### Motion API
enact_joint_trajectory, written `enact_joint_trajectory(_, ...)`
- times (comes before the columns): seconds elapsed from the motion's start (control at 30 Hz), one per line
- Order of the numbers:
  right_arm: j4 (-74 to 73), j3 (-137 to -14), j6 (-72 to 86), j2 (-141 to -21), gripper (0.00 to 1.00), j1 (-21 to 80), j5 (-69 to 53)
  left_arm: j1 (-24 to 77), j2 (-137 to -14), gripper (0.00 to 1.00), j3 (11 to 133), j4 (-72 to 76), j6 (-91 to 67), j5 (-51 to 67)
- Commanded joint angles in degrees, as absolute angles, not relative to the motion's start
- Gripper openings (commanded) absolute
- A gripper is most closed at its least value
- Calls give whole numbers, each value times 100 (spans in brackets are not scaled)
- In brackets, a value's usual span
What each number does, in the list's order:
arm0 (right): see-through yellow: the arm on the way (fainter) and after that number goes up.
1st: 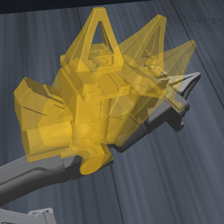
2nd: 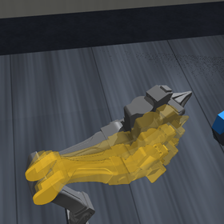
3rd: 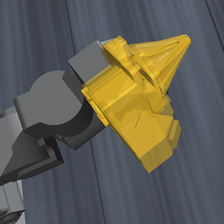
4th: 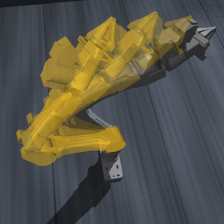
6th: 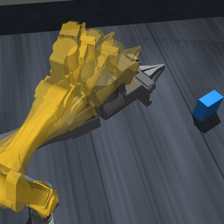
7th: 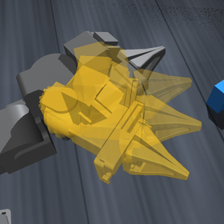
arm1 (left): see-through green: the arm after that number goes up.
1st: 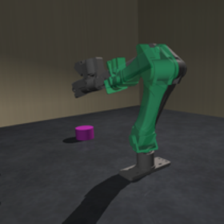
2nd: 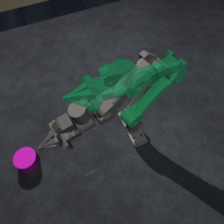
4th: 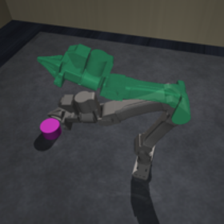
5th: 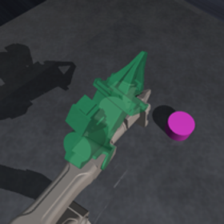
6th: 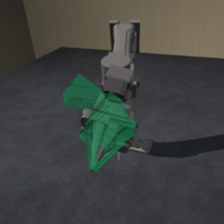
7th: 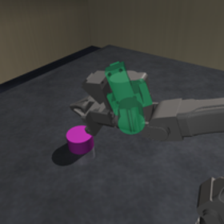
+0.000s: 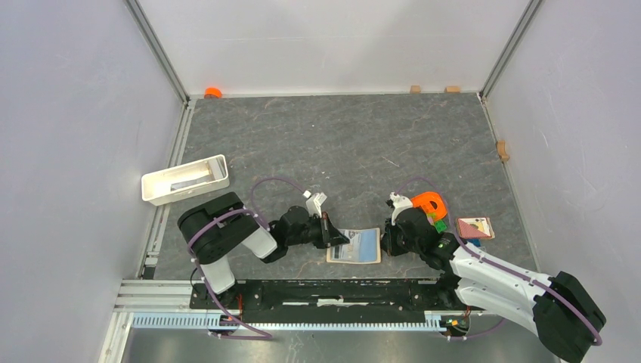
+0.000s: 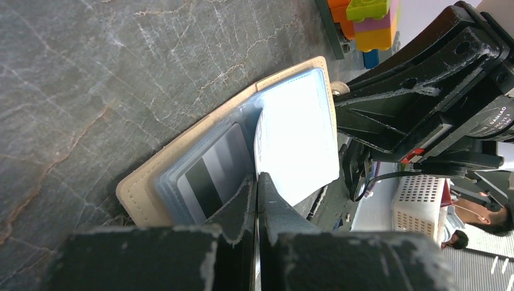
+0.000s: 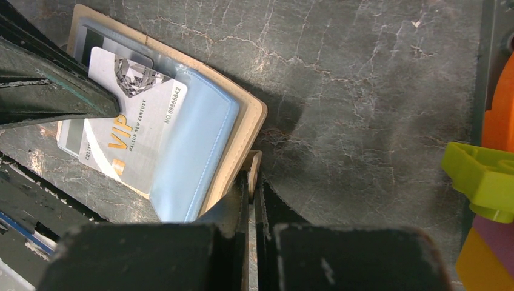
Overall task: Put the credit cards into the card holder
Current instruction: Insert the credit card into the card holder.
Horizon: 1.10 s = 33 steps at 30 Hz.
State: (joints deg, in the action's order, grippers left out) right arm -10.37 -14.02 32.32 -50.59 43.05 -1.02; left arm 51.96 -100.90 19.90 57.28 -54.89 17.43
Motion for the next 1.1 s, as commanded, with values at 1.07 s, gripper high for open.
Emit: enact_joint_trajectory(1.07,-1199,-1363,3308,-5049,0,4404,130,5399,-10129,2,1942,5456,-5335,1414)
